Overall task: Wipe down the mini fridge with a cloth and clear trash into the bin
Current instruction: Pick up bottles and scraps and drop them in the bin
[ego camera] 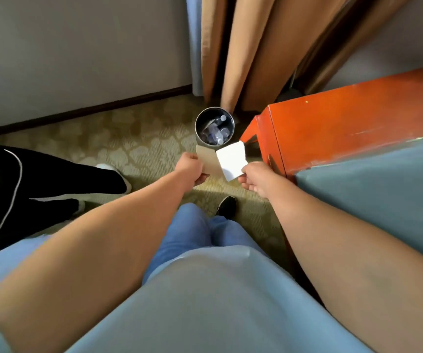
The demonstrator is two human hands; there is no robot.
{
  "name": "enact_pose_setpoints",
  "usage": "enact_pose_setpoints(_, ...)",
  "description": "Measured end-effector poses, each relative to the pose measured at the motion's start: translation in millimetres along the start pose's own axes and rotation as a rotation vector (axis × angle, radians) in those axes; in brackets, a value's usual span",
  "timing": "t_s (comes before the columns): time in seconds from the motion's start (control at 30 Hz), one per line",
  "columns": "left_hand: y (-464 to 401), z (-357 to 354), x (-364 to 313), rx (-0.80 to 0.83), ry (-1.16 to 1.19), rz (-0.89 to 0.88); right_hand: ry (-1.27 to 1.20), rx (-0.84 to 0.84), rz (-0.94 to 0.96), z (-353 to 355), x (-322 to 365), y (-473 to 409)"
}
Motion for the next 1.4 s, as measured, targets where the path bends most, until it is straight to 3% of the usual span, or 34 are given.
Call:
enact_pose_setpoints(0.2, -96, 5, -17, 0.015, -0.069, 0.010, -0.049, -0.006, -0.099, -33, 52, -60)
enact_pose_setpoints(0.43, -229, 7, -13, 0.032, -0.126, 0.156, -0.147, 0.018, -0.210, -89, 107, -156)
enact_pose_setpoints(0.8, -411, -60, 20, 0.082, -0.077, 0.228, -0.235, -0.025, -0.260, -129, 156, -338)
enact_pose_setpoints(1.07, -415, -74, 45, 0.147, -0.165, 0.318, -0.258, 0.036, -0.316, -132, 151, -351)
enact_pose_setpoints(1.4, -329, -53, -6, 0.201, -0.205, 0.278, -0.338, 0.103, -0.283, -120, 159, -238)
Point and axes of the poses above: each hand's wrist, its own y-axis away from the middle knuckle, its own z-axis out of the back of the hand, x = y × z, the point moved 6 cm from there along -y, towards the middle knuckle, and after that the axes turned 13 degrees about -z, right-handed, at the moved point
